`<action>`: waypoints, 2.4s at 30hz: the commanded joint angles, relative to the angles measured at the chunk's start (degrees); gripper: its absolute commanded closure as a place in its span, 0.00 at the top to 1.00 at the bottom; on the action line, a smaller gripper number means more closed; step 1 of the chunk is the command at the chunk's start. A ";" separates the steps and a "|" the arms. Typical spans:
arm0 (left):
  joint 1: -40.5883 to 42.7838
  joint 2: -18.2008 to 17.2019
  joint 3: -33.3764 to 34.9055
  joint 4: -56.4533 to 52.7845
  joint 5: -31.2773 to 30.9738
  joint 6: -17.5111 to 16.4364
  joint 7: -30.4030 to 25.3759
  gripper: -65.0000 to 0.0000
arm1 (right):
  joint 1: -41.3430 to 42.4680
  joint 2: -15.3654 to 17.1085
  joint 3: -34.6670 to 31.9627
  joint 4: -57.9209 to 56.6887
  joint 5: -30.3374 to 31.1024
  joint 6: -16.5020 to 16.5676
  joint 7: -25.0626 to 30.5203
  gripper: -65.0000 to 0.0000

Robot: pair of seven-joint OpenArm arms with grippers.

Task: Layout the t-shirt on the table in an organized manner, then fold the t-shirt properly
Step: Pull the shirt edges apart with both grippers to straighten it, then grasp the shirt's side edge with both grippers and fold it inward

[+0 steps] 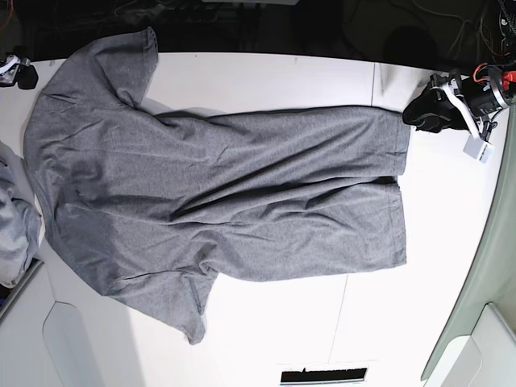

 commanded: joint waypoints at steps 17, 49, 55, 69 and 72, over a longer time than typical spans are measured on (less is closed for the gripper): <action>0.33 1.84 -0.94 0.79 1.84 -0.54 -1.68 0.59 | 2.23 -5.51 -10.01 -2.58 3.19 1.27 1.44 0.54; -5.11 8.52 5.92 -4.61 24.72 4.81 -15.34 0.62 | 3.48 -6.43 -10.01 -2.32 6.08 1.25 -0.09 0.53; -5.25 8.83 6.29 -4.61 24.65 4.79 -15.61 0.00 | 3.48 -6.40 -10.01 -2.32 6.08 1.22 0.00 0.02; 5.68 5.05 -0.61 10.23 9.57 -0.54 -6.93 0.00 | -4.26 -6.36 1.25 10.67 8.00 1.29 -3.10 0.00; 8.44 5.01 -4.15 13.11 8.48 -0.54 -5.97 0.00 | -6.51 -6.32 3.61 14.19 8.28 1.29 -3.74 0.00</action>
